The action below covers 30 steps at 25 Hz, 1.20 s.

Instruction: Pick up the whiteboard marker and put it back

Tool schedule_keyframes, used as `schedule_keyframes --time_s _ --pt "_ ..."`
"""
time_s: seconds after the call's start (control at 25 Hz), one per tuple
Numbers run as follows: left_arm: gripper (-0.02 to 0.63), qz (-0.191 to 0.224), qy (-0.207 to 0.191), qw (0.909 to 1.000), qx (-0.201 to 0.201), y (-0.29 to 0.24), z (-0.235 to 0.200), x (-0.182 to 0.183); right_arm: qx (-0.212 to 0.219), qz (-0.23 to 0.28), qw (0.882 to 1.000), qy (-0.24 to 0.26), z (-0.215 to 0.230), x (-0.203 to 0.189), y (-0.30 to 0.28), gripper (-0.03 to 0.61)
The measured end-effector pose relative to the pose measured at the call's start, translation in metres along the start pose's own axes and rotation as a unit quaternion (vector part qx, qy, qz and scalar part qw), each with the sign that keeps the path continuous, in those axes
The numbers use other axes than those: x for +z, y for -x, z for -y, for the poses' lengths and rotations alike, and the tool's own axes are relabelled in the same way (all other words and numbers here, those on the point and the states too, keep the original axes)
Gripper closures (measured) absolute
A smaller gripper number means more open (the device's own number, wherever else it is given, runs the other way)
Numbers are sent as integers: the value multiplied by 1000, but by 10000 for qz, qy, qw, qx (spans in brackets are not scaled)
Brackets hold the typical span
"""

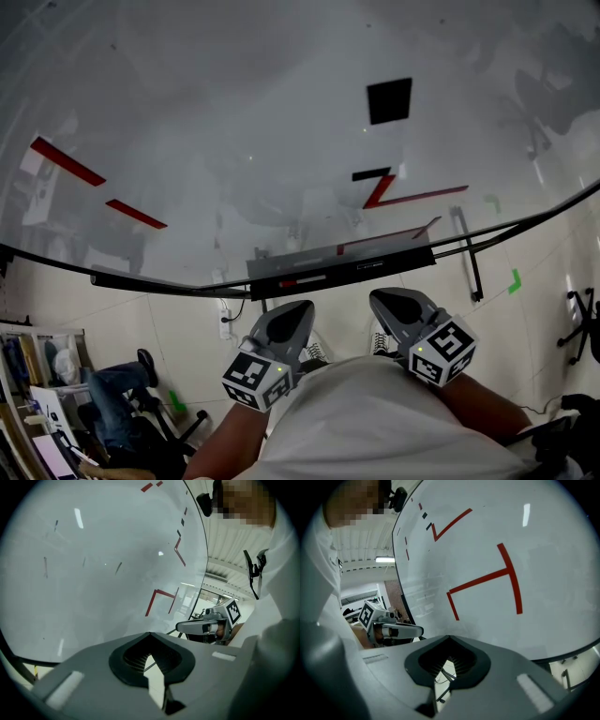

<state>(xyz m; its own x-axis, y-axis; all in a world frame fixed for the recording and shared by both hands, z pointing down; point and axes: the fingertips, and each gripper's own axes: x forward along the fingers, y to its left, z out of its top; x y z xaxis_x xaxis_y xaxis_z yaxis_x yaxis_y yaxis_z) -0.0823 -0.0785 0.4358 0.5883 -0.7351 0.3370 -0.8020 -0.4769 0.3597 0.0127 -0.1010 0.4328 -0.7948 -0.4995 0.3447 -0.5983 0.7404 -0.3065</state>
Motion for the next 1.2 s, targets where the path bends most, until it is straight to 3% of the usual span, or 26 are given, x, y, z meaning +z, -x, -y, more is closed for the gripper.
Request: schedule_keyframes --time_s 0.48,0.84,1.04,1.2 --pt "598 53 -38 10000 -63 1 -4 3 -83 -14 10000 21 -4 2 -5 577" --pt "598 -80 -279 9987 -424 14 -6 -7 -515 56 9985 -172 -24 -6 -9 577" --pt "598 -109 -428 9963 -737 27 -1 -12 -998 232 9941 -366 -32 -14 4 577" --pt "598 -157 -434 9960 -761 36 4 -23 -1004 94 9943 -352 -45 -30 13 577"
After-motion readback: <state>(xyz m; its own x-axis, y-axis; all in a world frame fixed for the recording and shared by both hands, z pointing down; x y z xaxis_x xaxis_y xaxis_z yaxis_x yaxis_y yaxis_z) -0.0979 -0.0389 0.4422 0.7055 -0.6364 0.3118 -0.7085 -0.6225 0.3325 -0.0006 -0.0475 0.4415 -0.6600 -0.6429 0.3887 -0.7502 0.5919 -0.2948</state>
